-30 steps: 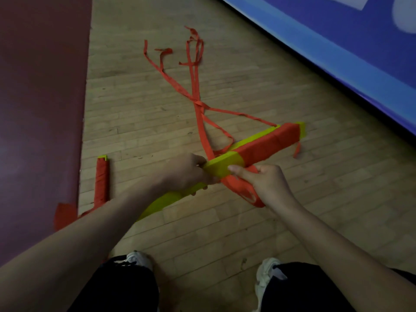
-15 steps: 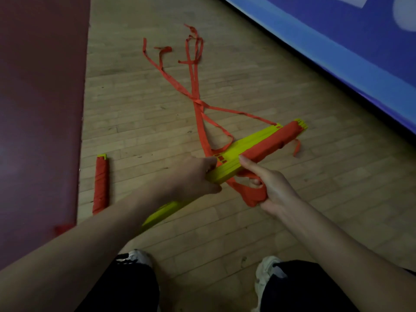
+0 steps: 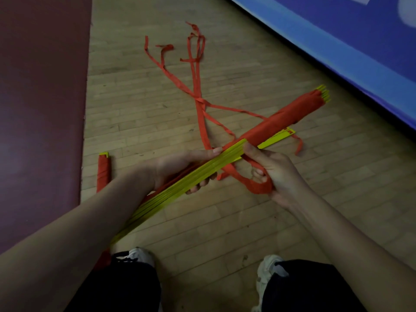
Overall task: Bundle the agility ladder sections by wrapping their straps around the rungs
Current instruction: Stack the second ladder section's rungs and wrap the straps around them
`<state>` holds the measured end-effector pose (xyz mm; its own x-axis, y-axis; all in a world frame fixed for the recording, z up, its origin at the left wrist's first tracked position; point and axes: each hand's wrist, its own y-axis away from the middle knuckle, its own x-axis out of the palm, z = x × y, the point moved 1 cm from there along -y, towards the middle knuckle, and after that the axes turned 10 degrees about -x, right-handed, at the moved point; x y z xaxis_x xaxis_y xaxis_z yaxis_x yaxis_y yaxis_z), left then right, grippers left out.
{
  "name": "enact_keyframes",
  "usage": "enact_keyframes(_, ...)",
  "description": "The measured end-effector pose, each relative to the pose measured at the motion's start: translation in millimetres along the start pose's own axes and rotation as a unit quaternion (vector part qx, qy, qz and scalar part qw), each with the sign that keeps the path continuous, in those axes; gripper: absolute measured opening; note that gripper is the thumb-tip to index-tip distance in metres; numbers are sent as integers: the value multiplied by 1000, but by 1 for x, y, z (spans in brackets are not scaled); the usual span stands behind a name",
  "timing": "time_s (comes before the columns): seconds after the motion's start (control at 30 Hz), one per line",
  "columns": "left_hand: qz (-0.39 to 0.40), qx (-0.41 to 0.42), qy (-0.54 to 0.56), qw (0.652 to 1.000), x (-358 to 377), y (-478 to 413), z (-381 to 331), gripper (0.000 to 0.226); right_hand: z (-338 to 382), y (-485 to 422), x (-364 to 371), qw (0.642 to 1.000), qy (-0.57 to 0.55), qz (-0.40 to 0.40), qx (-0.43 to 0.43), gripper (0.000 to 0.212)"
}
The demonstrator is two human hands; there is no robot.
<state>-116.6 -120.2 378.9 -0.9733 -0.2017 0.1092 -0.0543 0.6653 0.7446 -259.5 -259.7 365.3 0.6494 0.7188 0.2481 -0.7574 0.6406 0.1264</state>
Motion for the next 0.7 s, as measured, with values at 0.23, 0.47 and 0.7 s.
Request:
enact_keyframes(0.23,-52,46,16,997,-10,4,-2,42,-13,-1,-4,992,125,13,-21,26)
enact_keyframes(0.47,-36,71,43,996,-20,9,-3,48,-9,2,-3,993,108,23,-32,17)
enact_keyframes(0.7,-102,95,26,990,-6,11,-7,37,-6,5,4,995,79,4,-55,7)
